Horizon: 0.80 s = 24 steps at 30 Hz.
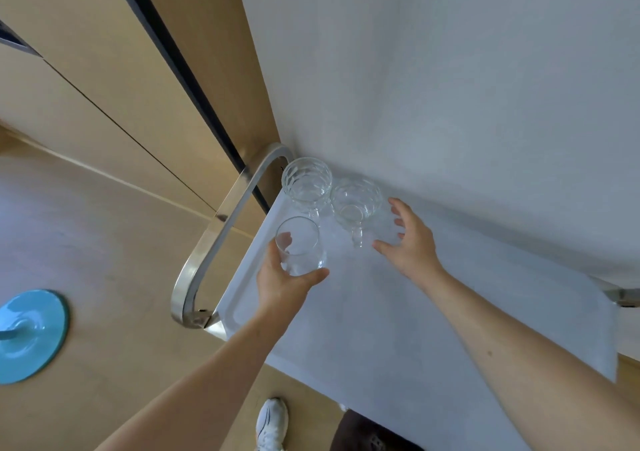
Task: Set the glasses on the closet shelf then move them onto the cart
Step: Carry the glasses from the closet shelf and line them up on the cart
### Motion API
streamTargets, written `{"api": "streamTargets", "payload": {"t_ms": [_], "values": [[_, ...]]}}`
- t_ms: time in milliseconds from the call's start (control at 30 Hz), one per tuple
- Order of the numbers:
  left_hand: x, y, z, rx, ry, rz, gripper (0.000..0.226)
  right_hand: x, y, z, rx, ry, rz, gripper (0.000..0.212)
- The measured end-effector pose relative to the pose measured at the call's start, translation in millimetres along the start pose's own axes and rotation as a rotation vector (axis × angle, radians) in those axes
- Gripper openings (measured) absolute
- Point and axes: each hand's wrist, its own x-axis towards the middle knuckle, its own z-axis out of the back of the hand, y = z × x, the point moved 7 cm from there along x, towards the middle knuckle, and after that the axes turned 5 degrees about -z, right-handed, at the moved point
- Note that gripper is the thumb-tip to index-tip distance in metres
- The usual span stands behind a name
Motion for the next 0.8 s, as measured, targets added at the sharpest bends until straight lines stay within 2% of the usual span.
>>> {"api": "streamTargets", "payload": {"t_ms": [300, 567, 800], "values": [[-40, -13, 39, 0.069, 0.126, -0.146, 0.082, -94, 23, 6, -0.195, -0.151, 0.058, 0.069], [-84, -14, 92, 0.108, 0.200, -0.278, 0.079, -194, 35, -22, -0.417, -0.165, -0.033, 0.073], [-115, -13, 118, 0.109, 0.257, -0.313, 0.079, -265, 35, -50, -0.582, -0.112, -0.130, 0.077]]}}
